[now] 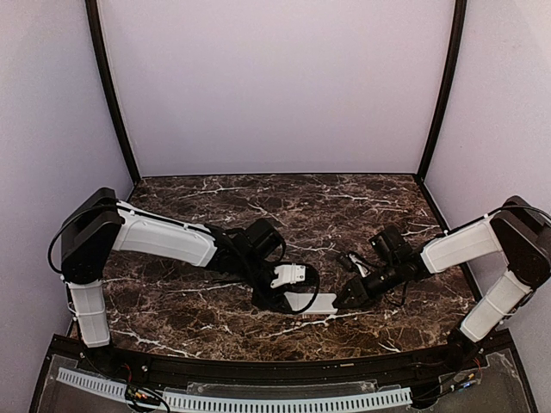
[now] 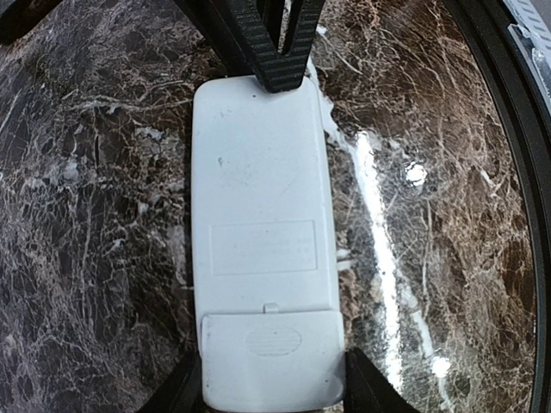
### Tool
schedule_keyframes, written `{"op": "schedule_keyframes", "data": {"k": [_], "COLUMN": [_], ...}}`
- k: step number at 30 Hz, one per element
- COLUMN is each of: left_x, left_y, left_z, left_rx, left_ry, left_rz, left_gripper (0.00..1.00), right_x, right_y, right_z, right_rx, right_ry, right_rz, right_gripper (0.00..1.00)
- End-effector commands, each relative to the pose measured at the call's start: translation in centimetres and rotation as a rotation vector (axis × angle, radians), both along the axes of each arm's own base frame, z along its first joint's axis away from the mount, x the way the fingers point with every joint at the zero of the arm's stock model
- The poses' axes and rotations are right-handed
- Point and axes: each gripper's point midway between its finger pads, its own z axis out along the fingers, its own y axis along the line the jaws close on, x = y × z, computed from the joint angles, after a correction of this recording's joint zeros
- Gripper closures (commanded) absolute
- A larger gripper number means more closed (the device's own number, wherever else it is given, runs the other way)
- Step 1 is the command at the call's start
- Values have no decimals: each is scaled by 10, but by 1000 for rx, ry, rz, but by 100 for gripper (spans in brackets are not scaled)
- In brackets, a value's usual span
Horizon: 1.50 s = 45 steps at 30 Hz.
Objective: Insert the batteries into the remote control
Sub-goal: Place the battery cover on the remote control without the battery cover.
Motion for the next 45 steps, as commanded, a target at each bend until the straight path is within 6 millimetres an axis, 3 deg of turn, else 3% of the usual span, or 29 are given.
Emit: {"op": "schedule_keyframes", "data": {"k": [1, 23, 38, 45], "left_x": [0, 3, -4, -3], "left_y": [6, 23, 6, 5], "left_z": [-4, 4, 17, 10], "left_rx": [33, 59, -24, -12], "left_ry": [17, -6, 42, 49], "left_rz": [10, 35, 6, 12], "left_gripper": [56, 59, 58, 58], "right_x": [-6, -5, -5, -5], "right_y": [-6, -6, -5, -5], "right_z": [-11, -10, -10, -11], "right_rx": [-27, -26, -23, -24], "right_ry": [28, 25, 28, 31], "right_rz": [-3, -5, -2, -2], "right_gripper": [75, 75, 75, 75]}}
